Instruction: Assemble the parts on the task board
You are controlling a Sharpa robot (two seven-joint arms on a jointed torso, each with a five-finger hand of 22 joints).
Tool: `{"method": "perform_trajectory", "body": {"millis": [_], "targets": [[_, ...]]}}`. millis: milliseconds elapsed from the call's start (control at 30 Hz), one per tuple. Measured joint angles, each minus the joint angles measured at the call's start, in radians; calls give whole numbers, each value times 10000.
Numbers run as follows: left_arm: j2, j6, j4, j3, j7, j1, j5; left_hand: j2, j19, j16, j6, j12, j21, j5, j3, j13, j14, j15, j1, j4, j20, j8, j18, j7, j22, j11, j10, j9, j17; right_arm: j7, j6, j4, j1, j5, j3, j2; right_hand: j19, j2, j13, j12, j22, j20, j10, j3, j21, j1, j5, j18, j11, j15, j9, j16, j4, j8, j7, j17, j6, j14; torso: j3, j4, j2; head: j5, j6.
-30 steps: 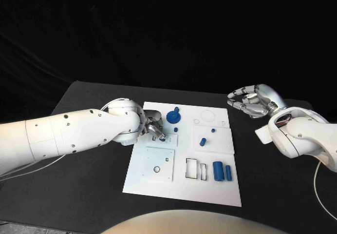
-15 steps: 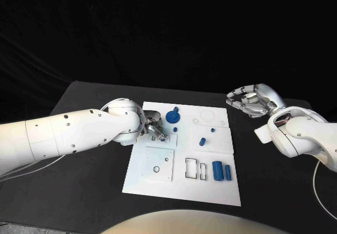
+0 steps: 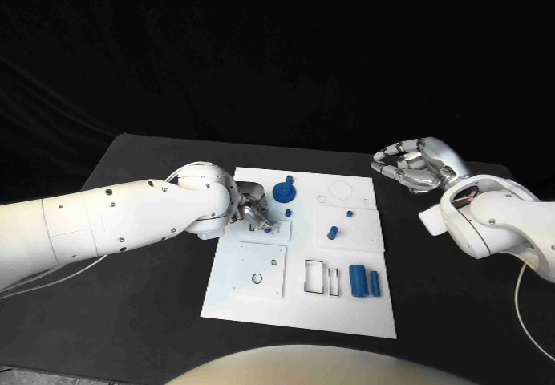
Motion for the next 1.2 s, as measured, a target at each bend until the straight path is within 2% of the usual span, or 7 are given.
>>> {"method": "perform_trajectory", "body": {"millis": [267, 367, 600, 967, 1100, 1200], "targets": [[-37, 0, 32, 31, 1, -7, 5, 213, 0, 0, 49, -5, 0, 0, -459, -17, 0, 0, -213, 12, 0, -78, -1, 18, 6, 0, 0, 9, -1, 11, 0, 2, 0, 3, 0, -20, 0, 37, -12, 0, 0, 0, 0, -40, -42, -46, 1, 0, 0, 0, 10, 0, 40, -1, 0, -1, 0, 0, -11, -4, 1, -14, 12], [-61, -5, 67, 56, 1, -7, 6, 282, 0, 0, 49, -5, 0, 0, -651, -77, 0, 0, -282, 13, 0, -78, 0, 18, 6, 1, 0, 21, -1, 14, 0, 1, 0, 4, 0, -23, 0, -16, -23, 0, -1, 0, -30, -110, -41, -99, 1, 0, -30, -1, 15, 0, 110, 33, -29, -1, -29, -1, -12, -5, 1, -22, 17], [-143, -12, 132, 126, 1, -7, 31, 256, 0, 0, 10, -5, 0, 0, -1005, -113, 0, 0, -454, 13, 0, -78, 0, 57, 5, 1, -1, 47, -1, 18, 1, -11, -3, 4, 0, -24, 1, -73, -23, 0, -2, 0, -36, -140, -81, -41, 1, 0, -36, -76, 29, 0, 81, 73, -37, -2, -36, 1, -12, 0, -2, -35, 33], [-224, -12, 226, 287, 1, 1, 173, 296, -1, 0, 10, -18, 0, 0, -1144, -131, 0, 1, -493, 13, 1, -78, -1, 56, 1, 1, -1, 59, -2, 22, 3, -39, -11, 2, 0, -20, 1, -73, -22, 0, -3, 0, -36, -165, -81, -41, 1, -1, -36, -75, 28, 0, 106, 72, -36, -3, -36, 1, -8, 7, -8, -43, 50], [-243, -20, 223, 383, 1, 31, 219, 360, -1, 0, -208, -170, -53, 0, -1227, -299, 0, 0, -222, -14, 1, -253, -1, 129, -111, 54, -175, 71, -2, 24, 3, -65, -22, 2, 0, -15, 1, -73, -22, 1, -4, 0, -36, -165, -81, -41, 1, -1, -36, -75, 27, 0, 106, 72, -36, -3, -35, 1, -8, 12, -14, -43, 92], [-237, -35, 114, 445, 1, 151, 285, 409, -56, 0, -414, -342, -88, 0, -1268, -539, 0, 1, -63, 27, 56, -479, -1, 240, -208, 140, -367, -16, -3, 25, 3, -95, -31, 0, 0, -6, 1, -73, -22, 1, -4, 0, -36, -165, -81, -41, 1, 0, -36, -75, 27, 0, 106, 72, -36, -3, -35, 1, -7, 18, -20, -50, 127]]}}
